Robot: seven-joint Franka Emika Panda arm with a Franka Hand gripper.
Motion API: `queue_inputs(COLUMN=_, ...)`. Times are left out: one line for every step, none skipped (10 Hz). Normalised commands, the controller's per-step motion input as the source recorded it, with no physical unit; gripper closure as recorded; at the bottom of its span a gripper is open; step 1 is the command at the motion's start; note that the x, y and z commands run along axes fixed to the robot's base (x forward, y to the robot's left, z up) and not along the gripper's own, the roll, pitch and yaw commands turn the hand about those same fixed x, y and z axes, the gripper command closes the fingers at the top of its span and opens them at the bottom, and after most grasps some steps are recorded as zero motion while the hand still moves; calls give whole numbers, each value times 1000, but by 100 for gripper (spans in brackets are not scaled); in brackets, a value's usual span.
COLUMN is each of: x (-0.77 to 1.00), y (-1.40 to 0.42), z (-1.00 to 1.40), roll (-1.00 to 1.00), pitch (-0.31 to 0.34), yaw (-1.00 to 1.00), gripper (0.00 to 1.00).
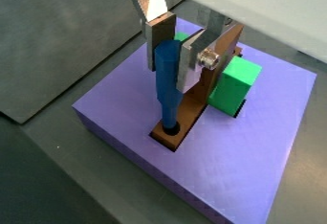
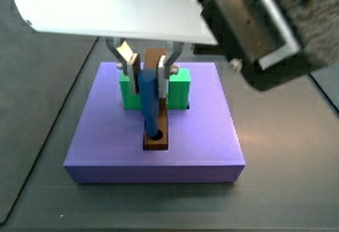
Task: Pick up the blue object. Move up. Place the blue object on the fixture. Regrasp the blue object. Move to above the board. Insert the blue object.
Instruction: Insert the blue object.
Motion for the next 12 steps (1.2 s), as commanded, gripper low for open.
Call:
queue_inputs(x=17, y=-89, z=-57, roll=-47, pitch=0, yaw=0, gripper=100)
queue_inputs(x=6, y=-63, z=-71, roll=-49, pitch=0, yaw=0, gripper=100)
queue_inputs(x=40, y=-23, z=-83, roll=-36, pitch=0, yaw=0, gripper=100)
queue_inputs(x=183, y=0, z=0, roll=-53, pitch=11, yaw=0, gripper=100)
queue_inputs(x=157, y=0, z=0, roll=-73, pitch=1, yaw=11, gripper=100)
queue_inputs(x=129, y=0, z=-14, roll=-73, pitch=0, yaw=9, gripper=100)
queue_inputs(x=83, y=0, z=-49, roll=-63, pitch=0, yaw=0, gripper=100)
queue_inputs(x=0, y=0, z=-123, roll=-43, pitch=0, yaw=0, gripper=100)
queue_inputs(x=0, y=0, z=-71, roll=-69, pitch=-4, yaw=0, gripper=100)
queue_inputs(x=-3, y=0, z=0, roll=-99, pitch=-3, yaw=6, gripper=100)
queue_inputs(x=-6, y=-31, z=0, roll=-96, pitch=-3, yaw=29, gripper=100)
queue_inputs(x=0, y=-69, z=0, roll=-90, pitch=0, yaw=26, gripper=100)
